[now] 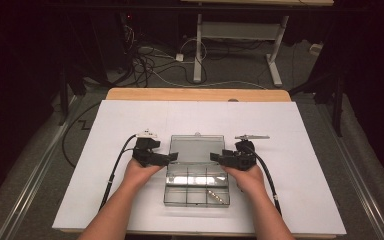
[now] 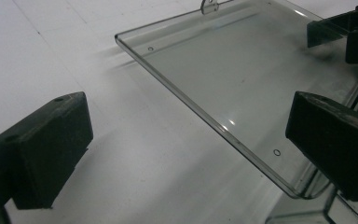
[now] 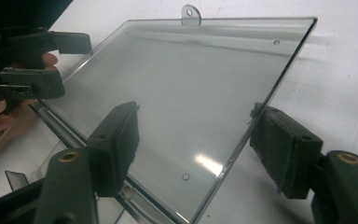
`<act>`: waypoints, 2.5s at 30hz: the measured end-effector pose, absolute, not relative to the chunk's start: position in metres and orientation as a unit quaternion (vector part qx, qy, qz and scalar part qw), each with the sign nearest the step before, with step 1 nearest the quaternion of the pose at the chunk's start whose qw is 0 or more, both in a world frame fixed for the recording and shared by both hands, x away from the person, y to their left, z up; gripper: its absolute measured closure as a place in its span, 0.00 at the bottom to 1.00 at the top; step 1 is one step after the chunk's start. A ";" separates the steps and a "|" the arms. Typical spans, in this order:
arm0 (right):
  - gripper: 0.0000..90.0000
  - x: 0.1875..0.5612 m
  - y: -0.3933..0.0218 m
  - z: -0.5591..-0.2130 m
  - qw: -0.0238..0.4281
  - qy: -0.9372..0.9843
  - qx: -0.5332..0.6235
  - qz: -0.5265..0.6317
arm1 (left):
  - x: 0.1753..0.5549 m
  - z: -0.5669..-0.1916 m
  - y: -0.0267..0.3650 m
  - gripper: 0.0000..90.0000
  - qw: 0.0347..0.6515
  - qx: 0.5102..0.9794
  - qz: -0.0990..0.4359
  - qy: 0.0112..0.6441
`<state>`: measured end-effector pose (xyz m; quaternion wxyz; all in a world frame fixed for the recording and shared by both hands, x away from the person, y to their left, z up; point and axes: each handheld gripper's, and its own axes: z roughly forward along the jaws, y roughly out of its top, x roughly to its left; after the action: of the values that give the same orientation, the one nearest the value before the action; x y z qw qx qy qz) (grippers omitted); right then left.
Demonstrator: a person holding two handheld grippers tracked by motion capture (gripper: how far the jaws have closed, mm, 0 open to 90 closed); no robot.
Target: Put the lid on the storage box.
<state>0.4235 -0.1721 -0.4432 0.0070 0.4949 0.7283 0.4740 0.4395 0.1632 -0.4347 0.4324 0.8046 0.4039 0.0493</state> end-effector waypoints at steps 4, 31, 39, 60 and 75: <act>0.42 0.420 -0.171 -0.441 0.030 0.731 0.482 0.482 | 0.438 -0.430 0.164 0.03 0.440 0.803 0.057 0.398; 0.52 0.409 -0.170 -0.430 0.093 0.739 0.459 0.485 | 0.440 -0.421 0.153 0.43 0.460 0.811 0.014 0.362; 0.54 0.408 -0.171 -0.428 0.100 0.741 0.453 0.485 | 0.439 -0.417 0.156 0.50 0.467 0.810 0.018 0.354; 0.74 0.381 -0.195 -0.413 0.152 0.744 0.422 0.496 | 0.428 -0.405 0.158 0.63 0.477 0.811 0.056 0.334; 1.00 0.368 -0.193 -0.411 0.158 0.738 0.399 0.521 | 0.415 -0.398 0.162 0.74 0.490 0.809 0.081 0.314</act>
<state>0.3677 -0.1931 -0.4110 0.1578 0.3987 0.7377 0.5214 0.4153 0.1623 -0.3975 0.4902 0.8093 0.3135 0.0805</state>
